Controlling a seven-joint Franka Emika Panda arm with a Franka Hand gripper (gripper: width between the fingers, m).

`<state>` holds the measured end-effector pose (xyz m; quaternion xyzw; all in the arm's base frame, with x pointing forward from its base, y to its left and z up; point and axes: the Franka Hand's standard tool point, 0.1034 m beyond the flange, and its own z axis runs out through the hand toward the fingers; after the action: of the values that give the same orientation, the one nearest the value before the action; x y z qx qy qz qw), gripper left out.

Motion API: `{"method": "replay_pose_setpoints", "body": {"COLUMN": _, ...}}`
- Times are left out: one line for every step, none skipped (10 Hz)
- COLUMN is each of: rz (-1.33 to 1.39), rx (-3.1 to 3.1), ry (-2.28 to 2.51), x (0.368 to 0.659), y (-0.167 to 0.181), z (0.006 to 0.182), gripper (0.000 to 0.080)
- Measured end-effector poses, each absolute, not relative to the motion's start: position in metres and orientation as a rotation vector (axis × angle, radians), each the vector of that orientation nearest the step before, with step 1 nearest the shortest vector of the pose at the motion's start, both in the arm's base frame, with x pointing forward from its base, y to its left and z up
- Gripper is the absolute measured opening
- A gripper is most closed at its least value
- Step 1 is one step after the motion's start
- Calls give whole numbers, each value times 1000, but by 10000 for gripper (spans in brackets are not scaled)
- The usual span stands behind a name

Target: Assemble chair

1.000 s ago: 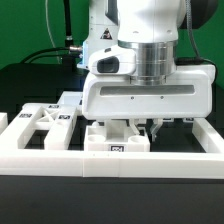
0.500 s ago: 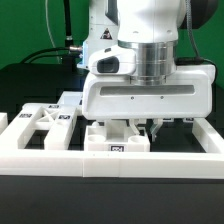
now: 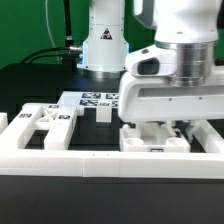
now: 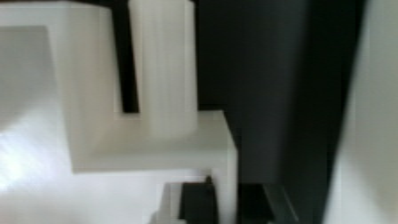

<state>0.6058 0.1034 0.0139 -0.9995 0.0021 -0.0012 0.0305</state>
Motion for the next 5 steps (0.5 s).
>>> {"method": "replay_pose_setpoints", "body": {"rz": -14, "rx": -3075, "ry": 5, "x": 610, "y": 110, "z": 14, "gripper": 32}}
{"method": "replay_pose_setpoints", "body": {"rz": -21, "rx": -3074, "ry": -6, "x": 613, "y": 115, "z": 14, "gripper": 32}}
{"method": "replay_pose_setpoints", "body": {"rz": -28, "rx": -3073, "ry": -15, "x": 616, "y": 119, "z": 14, "gripper": 32}}
{"method": "replay_pose_setpoints", "body": {"rz": -28, "rx": -3074, "ry": -15, "x": 616, "y": 119, "z": 14, "gripper": 32}}
{"method": "replay_pose_setpoints", "body": {"rz": -27, "rx": -3074, "ry": -14, "x": 616, "y": 119, "z": 14, "gripper": 32}}
